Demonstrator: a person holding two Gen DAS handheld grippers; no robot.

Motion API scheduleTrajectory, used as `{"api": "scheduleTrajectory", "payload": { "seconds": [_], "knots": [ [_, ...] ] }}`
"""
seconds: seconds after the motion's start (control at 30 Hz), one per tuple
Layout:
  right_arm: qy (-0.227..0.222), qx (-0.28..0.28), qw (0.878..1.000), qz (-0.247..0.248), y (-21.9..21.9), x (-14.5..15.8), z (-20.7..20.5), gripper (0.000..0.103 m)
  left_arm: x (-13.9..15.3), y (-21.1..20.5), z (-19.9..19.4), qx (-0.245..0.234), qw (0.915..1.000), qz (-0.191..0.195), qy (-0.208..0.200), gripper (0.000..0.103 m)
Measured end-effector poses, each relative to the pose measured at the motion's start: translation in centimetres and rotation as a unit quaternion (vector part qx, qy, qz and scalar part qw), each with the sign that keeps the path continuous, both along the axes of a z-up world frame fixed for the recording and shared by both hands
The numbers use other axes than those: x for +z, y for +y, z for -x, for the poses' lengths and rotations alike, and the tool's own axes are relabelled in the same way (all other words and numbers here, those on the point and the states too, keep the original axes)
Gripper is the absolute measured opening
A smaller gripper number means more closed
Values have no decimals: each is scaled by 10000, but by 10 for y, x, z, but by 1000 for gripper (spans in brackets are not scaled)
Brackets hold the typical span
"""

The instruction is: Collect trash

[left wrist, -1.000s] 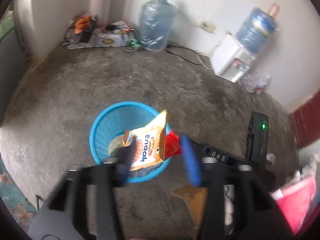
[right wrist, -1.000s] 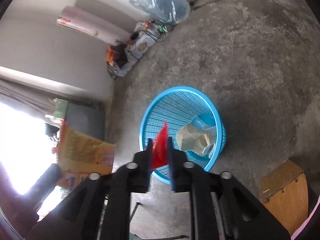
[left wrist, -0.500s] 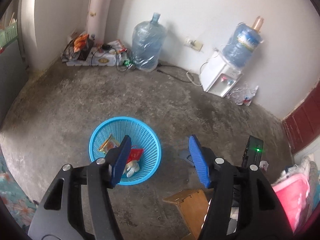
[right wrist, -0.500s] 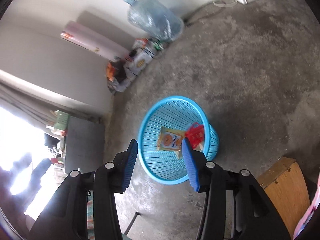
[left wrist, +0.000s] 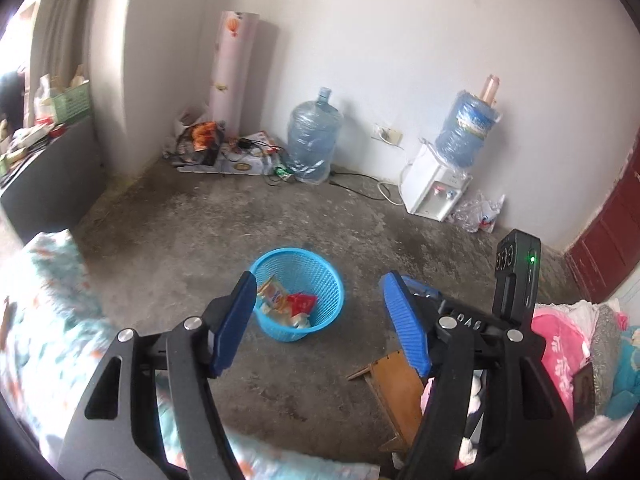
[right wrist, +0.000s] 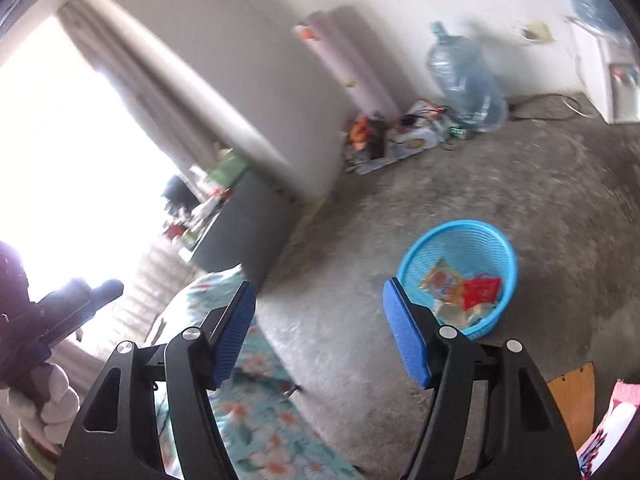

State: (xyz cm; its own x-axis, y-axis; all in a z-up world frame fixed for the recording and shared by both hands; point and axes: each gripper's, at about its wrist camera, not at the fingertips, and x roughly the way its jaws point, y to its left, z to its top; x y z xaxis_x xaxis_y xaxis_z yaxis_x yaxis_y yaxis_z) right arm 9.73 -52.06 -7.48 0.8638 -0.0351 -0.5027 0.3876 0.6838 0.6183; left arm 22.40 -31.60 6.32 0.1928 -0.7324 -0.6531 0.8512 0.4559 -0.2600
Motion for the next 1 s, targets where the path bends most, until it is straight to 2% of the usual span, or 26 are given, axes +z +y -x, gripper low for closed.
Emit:
{"api": "scheduleTrajectory", "payload": {
  "seconds": [0.13,0.27,0.33,0.5,0.6,0.67,0.77,1.0],
  "knots": [
    [-3,541,9983,198,32,26,-8,66,26,83,-1,611,9980,140,17,67],
    [25,1069,9933,435,68,49,-18,66,53,171,-1,1485,9881,273,-276,68],
    [-9,1307,9901,513,84,59,-26,66,64,222,-1,1978,9789,361,-370,70],
    [-65,1980,9783,608,131,80,-56,66,82,331,3,3107,9475,514,-547,71],
    [-96,2402,9692,539,161,88,-74,66,77,383,4,3557,9317,575,-460,72],
    [-112,2682,9618,538,183,94,-85,66,68,411,3,3763,9240,590,-339,72],
    [-94,3029,9509,620,215,102,-99,66,52,440,-4,3926,9178,580,-117,72],
    [81,3645,9291,615,269,103,-125,66,19,474,-23,4107,9083,713,366,72]
  ]
}}
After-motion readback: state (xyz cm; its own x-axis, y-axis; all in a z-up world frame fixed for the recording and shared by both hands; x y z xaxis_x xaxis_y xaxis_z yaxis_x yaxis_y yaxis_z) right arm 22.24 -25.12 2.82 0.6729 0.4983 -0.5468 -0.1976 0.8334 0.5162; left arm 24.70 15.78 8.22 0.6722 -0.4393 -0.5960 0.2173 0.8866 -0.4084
